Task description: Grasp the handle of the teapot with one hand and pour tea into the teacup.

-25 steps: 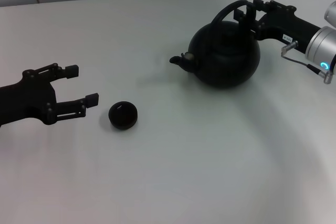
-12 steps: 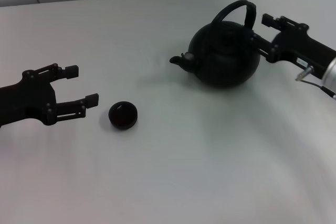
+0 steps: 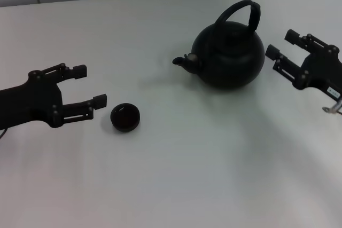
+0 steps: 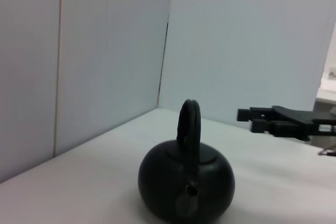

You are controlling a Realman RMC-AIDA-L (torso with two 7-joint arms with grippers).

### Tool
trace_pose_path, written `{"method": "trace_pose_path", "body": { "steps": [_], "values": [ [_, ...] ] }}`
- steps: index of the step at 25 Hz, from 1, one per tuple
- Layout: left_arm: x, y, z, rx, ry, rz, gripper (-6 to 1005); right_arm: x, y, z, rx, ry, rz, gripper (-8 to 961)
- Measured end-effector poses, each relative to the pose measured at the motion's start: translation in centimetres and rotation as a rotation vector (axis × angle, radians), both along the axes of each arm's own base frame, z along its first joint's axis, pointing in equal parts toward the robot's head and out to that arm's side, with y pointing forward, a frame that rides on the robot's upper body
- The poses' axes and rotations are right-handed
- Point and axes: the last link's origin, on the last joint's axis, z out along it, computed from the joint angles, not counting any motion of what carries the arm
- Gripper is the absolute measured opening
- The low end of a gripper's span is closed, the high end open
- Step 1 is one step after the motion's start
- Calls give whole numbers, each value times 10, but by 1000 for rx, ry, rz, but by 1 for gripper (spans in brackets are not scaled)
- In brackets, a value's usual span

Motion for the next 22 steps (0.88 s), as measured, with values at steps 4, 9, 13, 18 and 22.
{"method": "trace_pose_path", "body": {
  "steps": [4, 9, 13, 18, 22],
  "values": [
    [-1, -5, -1, 6, -26, -13, 862, -12, -12, 4, -36, 22, 119, 594],
    [-5, -19, 6, 0, -82, -15, 863, -26, -26, 3, -171, -42, 278, 594],
    [-9, -29, 12, 7, -119, -17, 864, -39, -33, 4, -333, -55, 367, 594],
    [-11, -36, 13, 4, -129, -41, 864, -51, -36, 8, -401, -19, 428, 594],
    [-12, -39, 13, -3, -132, -41, 863, -53, -33, 11, -414, -8, 416, 594]
  ]
}}
